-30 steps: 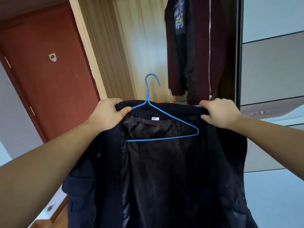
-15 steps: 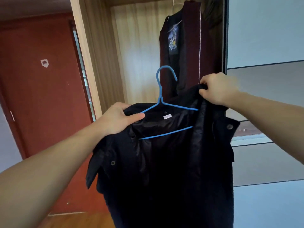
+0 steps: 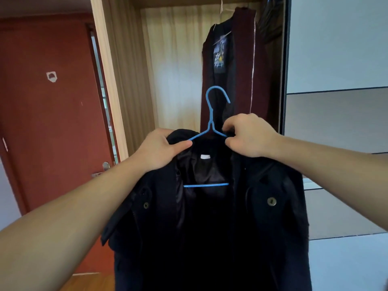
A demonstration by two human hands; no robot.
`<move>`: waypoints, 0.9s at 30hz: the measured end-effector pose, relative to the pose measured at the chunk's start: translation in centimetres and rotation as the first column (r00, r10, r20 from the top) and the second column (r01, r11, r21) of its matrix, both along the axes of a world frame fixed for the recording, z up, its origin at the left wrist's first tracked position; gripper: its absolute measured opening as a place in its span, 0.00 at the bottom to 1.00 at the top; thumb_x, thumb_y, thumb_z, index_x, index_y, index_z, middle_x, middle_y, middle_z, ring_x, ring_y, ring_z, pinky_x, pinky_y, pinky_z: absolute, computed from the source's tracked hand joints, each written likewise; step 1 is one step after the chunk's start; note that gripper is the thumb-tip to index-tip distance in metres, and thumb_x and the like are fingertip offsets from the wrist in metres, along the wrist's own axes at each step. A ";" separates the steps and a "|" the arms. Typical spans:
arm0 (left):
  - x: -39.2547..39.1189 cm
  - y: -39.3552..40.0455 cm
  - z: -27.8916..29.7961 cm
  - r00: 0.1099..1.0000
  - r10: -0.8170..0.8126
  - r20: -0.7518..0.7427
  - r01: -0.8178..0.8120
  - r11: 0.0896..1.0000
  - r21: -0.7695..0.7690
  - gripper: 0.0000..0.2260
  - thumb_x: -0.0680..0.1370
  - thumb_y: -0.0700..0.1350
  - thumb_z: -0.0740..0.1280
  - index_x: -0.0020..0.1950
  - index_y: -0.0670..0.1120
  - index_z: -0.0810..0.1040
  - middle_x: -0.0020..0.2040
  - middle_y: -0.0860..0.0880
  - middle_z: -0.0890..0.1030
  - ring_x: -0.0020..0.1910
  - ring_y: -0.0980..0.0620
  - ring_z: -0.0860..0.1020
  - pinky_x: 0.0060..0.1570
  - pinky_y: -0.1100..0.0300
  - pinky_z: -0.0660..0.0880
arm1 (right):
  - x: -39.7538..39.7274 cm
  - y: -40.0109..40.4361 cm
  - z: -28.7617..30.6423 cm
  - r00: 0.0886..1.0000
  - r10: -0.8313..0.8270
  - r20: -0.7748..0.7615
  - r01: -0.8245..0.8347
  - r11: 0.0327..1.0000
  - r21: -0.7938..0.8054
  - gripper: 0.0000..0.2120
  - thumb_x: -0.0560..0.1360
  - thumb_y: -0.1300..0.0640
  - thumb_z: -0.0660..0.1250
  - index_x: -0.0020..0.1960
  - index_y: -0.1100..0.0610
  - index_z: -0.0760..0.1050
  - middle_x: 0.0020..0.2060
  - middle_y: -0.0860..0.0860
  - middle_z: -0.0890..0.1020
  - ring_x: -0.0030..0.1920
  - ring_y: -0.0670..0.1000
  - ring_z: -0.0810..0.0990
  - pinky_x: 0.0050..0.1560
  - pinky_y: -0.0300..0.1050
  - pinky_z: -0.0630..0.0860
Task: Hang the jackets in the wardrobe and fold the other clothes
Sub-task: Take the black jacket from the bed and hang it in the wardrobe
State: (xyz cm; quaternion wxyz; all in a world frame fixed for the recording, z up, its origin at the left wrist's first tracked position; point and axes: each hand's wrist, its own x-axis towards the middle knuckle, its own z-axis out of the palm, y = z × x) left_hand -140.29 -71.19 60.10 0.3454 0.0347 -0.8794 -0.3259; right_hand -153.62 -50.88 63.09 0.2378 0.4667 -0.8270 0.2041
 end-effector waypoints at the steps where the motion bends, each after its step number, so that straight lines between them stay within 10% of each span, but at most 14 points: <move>1: 0.1 0.1 0.0 1.000 0.006 -0.030 -0.006 1.000 -0.006 0.02 0.75 0.51 0.73 0.45 0.58 0.85 0.41 0.59 0.85 0.41 0.63 0.82 0.40 0.70 0.74 | 0.3 -0.1 0.1 0.998 0.045 0.050 -0.046 0.999 0.013 0.11 0.70 0.55 0.67 0.52 0.51 0.79 0.42 0.49 0.81 0.42 0.52 0.80 0.46 0.47 0.79; 5: 1.2 -0.7 0.6 0.995 0.026 -0.097 -0.030 0.999 -0.035 0.01 0.74 0.51 0.73 0.43 0.58 0.84 0.39 0.58 0.85 0.39 0.62 0.82 0.36 0.74 0.72 | 0.2 0.6 1.3 0.973 0.108 0.205 -0.145 0.974 0.174 0.05 0.71 0.49 0.71 0.44 0.49 0.79 0.32 0.45 0.76 0.29 0.42 0.73 0.32 0.36 0.67; 9: 1.5 -0.7 0.5 0.994 -0.025 -0.105 0.018 0.998 -0.062 0.02 0.74 0.51 0.73 0.43 0.54 0.85 0.37 0.56 0.84 0.36 0.62 0.81 0.35 0.72 0.72 | 0.6 -0.3 2.7 0.967 0.079 0.244 -0.135 0.965 0.223 0.25 0.72 0.36 0.66 0.30 0.57 0.70 0.23 0.46 0.68 0.29 0.48 0.69 0.35 0.41 0.66; 17: 1.8 -1.1 -0.6 0.992 -0.094 0.086 0.105 0.984 -0.141 0.02 0.73 0.51 0.74 0.45 0.55 0.83 0.39 0.53 0.84 0.38 0.58 0.81 0.38 0.68 0.74 | 1.8 -2.6 0.5 0.749 0.175 0.639 -0.288 0.955 0.076 0.22 0.78 0.39 0.60 0.33 0.55 0.68 0.22 0.46 0.68 0.24 0.47 0.66 0.37 0.42 0.69; 22: 2.9 -2.1 0.5 0.923 0.050 0.381 0.091 0.936 -0.341 0.13 0.75 0.41 0.71 0.52 0.60 0.78 0.44 0.61 0.82 0.46 0.65 0.79 0.42 0.75 0.70 | 1.5 -2.5 -0.4 0.779 0.223 0.586 -0.302 0.953 0.039 0.21 0.78 0.47 0.62 0.32 0.58 0.73 0.22 0.51 0.68 0.22 0.49 0.67 0.28 0.41 0.73; 27: 2.3 -1.9 -0.5 0.819 0.500 0.281 -0.217 0.723 -0.655 0.15 0.72 0.51 0.70 0.57 0.54 0.76 0.47 0.53 0.76 0.46 0.52 0.75 0.40 0.56 0.73 | 1.8 -2.4 -1.1 0.817 0.235 0.526 -0.292 0.956 0.026 0.20 0.80 0.48 0.61 0.36 0.59 0.75 0.23 0.52 0.66 0.21 0.50 0.65 0.24 0.39 0.69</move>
